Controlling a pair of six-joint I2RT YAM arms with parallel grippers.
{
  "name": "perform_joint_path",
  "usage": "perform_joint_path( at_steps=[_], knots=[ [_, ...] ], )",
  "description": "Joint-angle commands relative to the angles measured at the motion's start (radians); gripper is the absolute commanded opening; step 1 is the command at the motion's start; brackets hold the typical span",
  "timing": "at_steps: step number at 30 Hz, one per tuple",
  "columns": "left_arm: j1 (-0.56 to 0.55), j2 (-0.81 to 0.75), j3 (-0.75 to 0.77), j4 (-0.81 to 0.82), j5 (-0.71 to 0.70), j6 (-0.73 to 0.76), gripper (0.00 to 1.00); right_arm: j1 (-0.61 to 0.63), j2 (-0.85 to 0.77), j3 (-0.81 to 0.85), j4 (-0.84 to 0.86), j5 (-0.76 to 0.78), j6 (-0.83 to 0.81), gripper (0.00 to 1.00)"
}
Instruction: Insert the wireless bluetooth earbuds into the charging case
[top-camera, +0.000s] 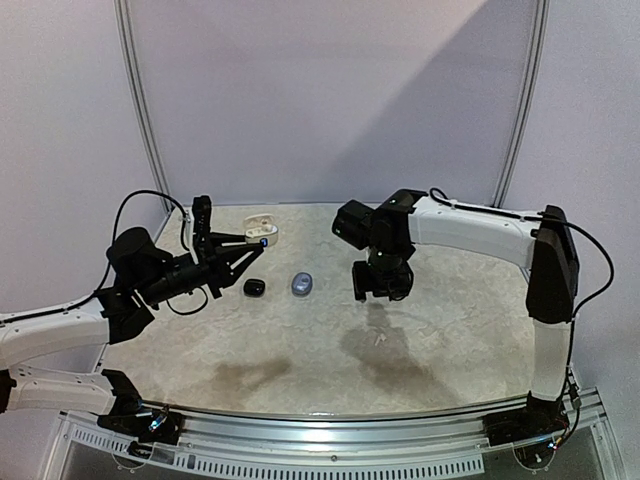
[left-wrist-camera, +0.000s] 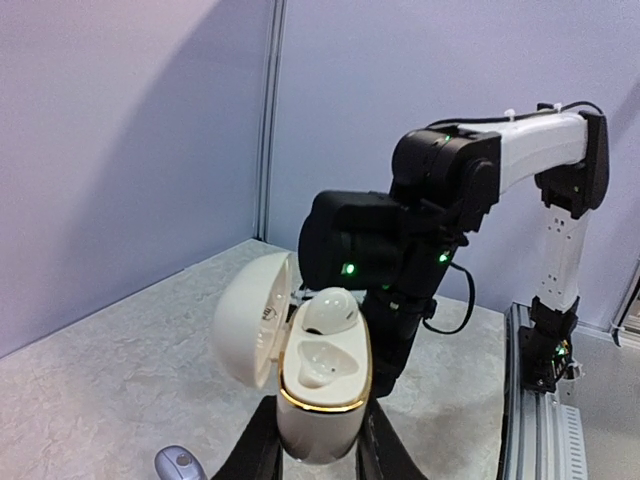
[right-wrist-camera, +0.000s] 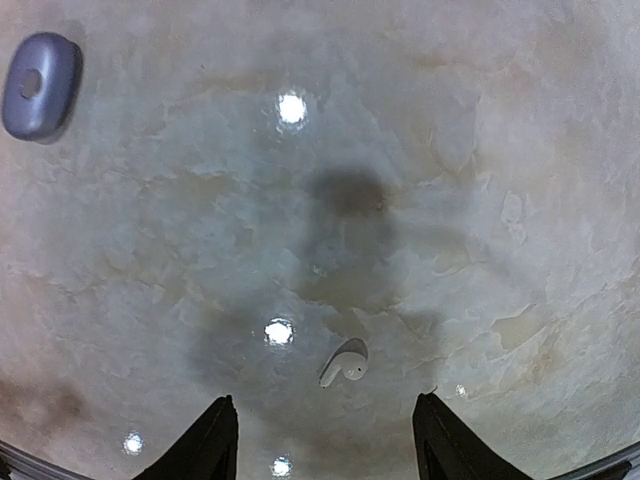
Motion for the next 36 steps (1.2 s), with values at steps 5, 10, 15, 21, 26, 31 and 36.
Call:
perform_joint_path(
  at_steps=[5, 10, 15, 21, 26, 31, 36],
  knots=[
    [0.004, -0.018, -0.014, 0.006, -0.003, 0.010, 0.00, -0.009, 0.104, -0.105, 0.017, -0.088, 0.020, 0.60],
    [0.004, -0.019, -0.016, 0.005, 0.002, 0.011, 0.00, -0.014, 0.118, -0.165, 0.095, -0.114, 0.010, 0.58],
    [0.004, -0.021, -0.017, -0.004, -0.001, 0.019, 0.00, -0.013, 0.129, -0.202, 0.101, -0.125, 0.009, 0.56],
    [0.004, -0.021, -0.020, -0.004, -0.001, 0.025, 0.00, -0.014, 0.099, -0.244, 0.061, -0.087, 0.010, 0.56],
    [0.004, -0.018, -0.021, -0.003, 0.000, 0.026, 0.00, -0.013, 0.085, -0.252, 0.048, -0.074, 0.008, 0.55],
    [0.004, -0.012, -0.017, -0.006, -0.003, 0.038, 0.00, -0.013, 0.085, -0.234, 0.034, -0.069, -0.007, 0.56],
    [0.004, -0.010, -0.013, -0.011, -0.001, 0.038, 0.00, -0.013, 0.086, -0.233, 0.014, -0.063, -0.036, 0.55]
  ],
)
